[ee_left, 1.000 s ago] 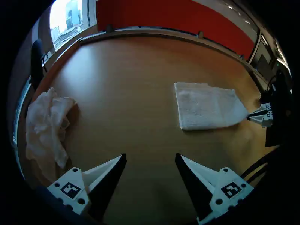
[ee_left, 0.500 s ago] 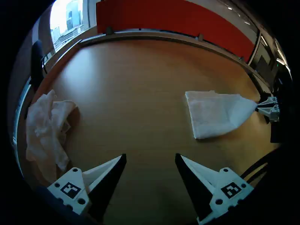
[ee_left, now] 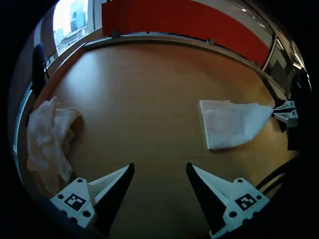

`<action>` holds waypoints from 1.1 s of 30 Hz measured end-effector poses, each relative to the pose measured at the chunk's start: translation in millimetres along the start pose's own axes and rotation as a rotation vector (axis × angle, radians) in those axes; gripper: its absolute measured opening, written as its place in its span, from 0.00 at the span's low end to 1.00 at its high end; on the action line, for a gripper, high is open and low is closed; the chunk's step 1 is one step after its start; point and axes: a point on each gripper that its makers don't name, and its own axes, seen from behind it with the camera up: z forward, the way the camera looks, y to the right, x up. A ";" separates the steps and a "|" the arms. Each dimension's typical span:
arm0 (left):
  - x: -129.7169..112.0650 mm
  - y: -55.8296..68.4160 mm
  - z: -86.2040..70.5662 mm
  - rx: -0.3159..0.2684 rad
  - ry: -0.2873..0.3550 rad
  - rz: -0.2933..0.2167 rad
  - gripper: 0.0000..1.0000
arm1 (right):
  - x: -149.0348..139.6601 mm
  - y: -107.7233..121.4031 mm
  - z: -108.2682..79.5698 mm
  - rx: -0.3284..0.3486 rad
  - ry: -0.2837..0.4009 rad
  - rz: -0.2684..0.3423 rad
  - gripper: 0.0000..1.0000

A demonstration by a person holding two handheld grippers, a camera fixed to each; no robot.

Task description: Fold towel

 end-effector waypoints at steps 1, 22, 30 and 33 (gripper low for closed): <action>0.2 -0.1 -1.2 -0.001 0.002 -0.003 0.97 | 4.6 -2.6 1.2 0.008 0.003 -0.007 0.04; -17.9 -14.9 -28.3 0.008 0.034 -0.107 0.97 | 88.9 -114.3 77.9 0.273 -0.005 -0.281 0.04; -22.4 -17.0 -28.4 0.010 0.033 -0.114 0.97 | 70.9 -142.2 111.4 0.343 -0.067 -0.299 0.04; -21.4 -17.0 -27.8 0.009 0.033 -0.112 0.97 | 69.4 -143.1 113.9 0.347 -0.071 -0.286 0.04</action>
